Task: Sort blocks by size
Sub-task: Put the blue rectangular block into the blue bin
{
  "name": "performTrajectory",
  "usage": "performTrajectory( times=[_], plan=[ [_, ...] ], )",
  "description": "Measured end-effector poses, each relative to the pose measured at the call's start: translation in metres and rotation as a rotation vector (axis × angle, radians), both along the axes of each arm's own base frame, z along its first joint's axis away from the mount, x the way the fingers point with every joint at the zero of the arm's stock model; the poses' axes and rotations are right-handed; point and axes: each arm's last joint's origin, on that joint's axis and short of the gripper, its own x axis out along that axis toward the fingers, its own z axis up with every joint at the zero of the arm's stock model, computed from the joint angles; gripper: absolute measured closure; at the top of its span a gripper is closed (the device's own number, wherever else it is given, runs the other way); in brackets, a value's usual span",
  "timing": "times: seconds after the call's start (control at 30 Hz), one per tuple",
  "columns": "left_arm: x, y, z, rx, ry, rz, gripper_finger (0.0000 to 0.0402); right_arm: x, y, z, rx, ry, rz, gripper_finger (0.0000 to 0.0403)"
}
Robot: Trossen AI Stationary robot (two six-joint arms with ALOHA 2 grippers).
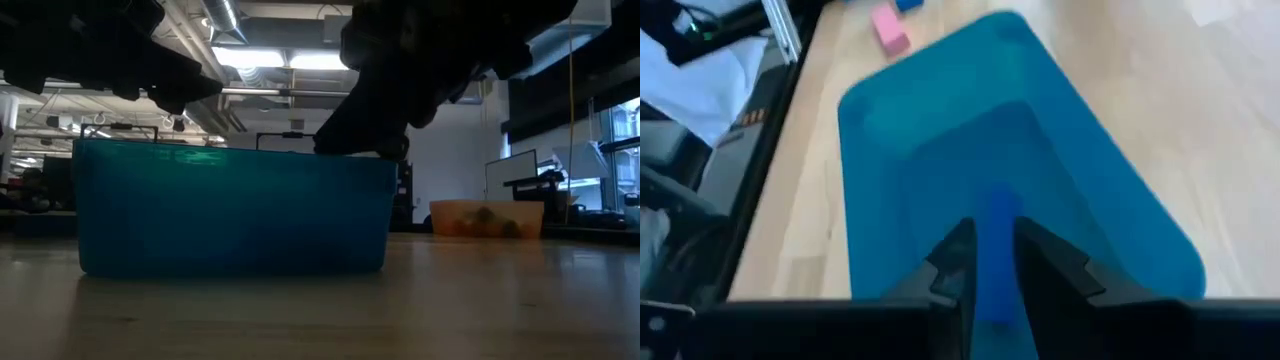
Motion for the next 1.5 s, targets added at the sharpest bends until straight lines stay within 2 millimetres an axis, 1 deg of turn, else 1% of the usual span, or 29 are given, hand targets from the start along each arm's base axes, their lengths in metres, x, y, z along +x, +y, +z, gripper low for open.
performTrajectory(
  times=[0.2,0.3,0.37,0.47,0.63,0.7,0.8,0.93,1.03,1.13,1.4,1.5],
  plan=[
    [0.0,0.0,0.0,0.001,0.003,0.0,0.019,0.0,0.0,0.0,-0.006,0.001,0.003,0.0354],
    [0.0,0.0,0.0,0.001,0.003,0.0,0.019,0.0,0.0,0.0,-0.004,-0.002,0.002,0.0353],
    [0.0,0.0,0.0,0.0,0.004,0.0,0.019,0.0,0.0,0.0,-0.005,0.004,0.003,0.0345],
    [0.0,0.0,0.0,-0.002,0.004,0.001,0.019,-0.002,0.0,0.004,0.005,0.005,0.016,0.0319],
    [0.0,0.0,0.0,-0.002,0.003,0.001,0.019,-0.008,-0.002,0.021,-0.018,0.083,0.012,0.0245],
    [0.0,0.0,0.0,-0.002,0.003,0.001,0.019,-0.012,-0.004,0.03,-0.049,0.147,-0.009,0.0215],
    [0.0,0.0,0.0,-0.002,0.003,0.001,0.019,-0.019,-0.007,0.042,-0.104,0.294,-0.032,0.0178],
    [0.0,0.0,0.0,-0.002,0.003,0.001,0.019,-0.031,-0.01,0.055,-0.131,0.511,-0.123,0.0156],
    [0.0,0.0,0.0,-0.002,0.003,0.0,0.019,-0.042,-0.012,0.056,-0.127,0.65,-0.179,0.0157],
    [0.0,0.0,0.0,-0.002,0.004,0.001,0.019,-0.056,-0.008,0.052,-0.153,0.774,-0.207,0.0169],
    [0.0,0.0,0.0,-0.003,0.004,0.001,0.019,-0.091,0.008,0.05,-0.288,1.028,-0.293,0.0208],
    [0.0,0.0,0.0,-0.002,0.004,0.001,0.019,-0.106,0.015,0.04,-0.301,1.094,-0.298,0.0226]
  ],
)
